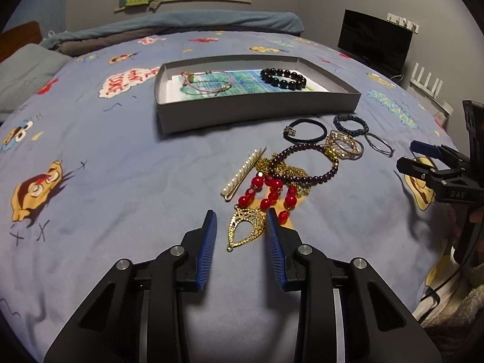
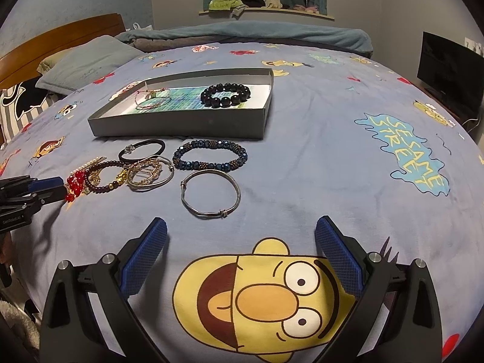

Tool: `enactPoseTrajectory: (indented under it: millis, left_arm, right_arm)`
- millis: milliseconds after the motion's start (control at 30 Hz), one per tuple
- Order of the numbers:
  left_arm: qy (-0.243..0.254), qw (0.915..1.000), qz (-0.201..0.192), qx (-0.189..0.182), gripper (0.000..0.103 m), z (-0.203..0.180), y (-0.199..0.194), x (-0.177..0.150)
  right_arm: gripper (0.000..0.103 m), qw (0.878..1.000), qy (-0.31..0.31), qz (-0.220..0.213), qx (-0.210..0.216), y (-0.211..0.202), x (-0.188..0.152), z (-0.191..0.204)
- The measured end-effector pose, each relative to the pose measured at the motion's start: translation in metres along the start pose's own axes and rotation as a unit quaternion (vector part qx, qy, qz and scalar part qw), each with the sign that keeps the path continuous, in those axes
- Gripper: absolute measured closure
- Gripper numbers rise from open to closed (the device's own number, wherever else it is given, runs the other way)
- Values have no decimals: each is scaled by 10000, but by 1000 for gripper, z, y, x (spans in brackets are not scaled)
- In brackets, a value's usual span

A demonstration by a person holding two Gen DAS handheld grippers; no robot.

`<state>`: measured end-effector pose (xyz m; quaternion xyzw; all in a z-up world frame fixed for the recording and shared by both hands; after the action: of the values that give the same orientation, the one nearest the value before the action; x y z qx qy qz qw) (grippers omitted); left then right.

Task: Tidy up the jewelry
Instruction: 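Close the left tool on the red-bead gold-tassel necklace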

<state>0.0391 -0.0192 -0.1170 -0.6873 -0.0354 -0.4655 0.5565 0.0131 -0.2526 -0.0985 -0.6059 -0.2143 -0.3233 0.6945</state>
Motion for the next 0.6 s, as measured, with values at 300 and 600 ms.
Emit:
enactPoseTrajectory:
  millis: [300,600]
  left_arm:
    - [-19,10000,58,-75,86,0,3,-6]
    - [194,9996,-202,-98,101,-8,-10,6]
  right_arm:
    - [6,10000,12,27,36,1,-1,5]
    - [6,10000,6,-41,40,10,8,9]
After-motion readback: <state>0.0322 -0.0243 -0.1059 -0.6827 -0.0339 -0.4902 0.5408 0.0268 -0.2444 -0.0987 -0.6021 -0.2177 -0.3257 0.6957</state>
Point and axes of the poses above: each gripper's, at about its wrist camera, not at the fingertips, and y roughly the way its jaws point, z to its left, x to its top, the point moved 9 cm from there along y, roughly the way its jaws point, and after that the axes turned 13 degrees about y, right-handed, at the moved point
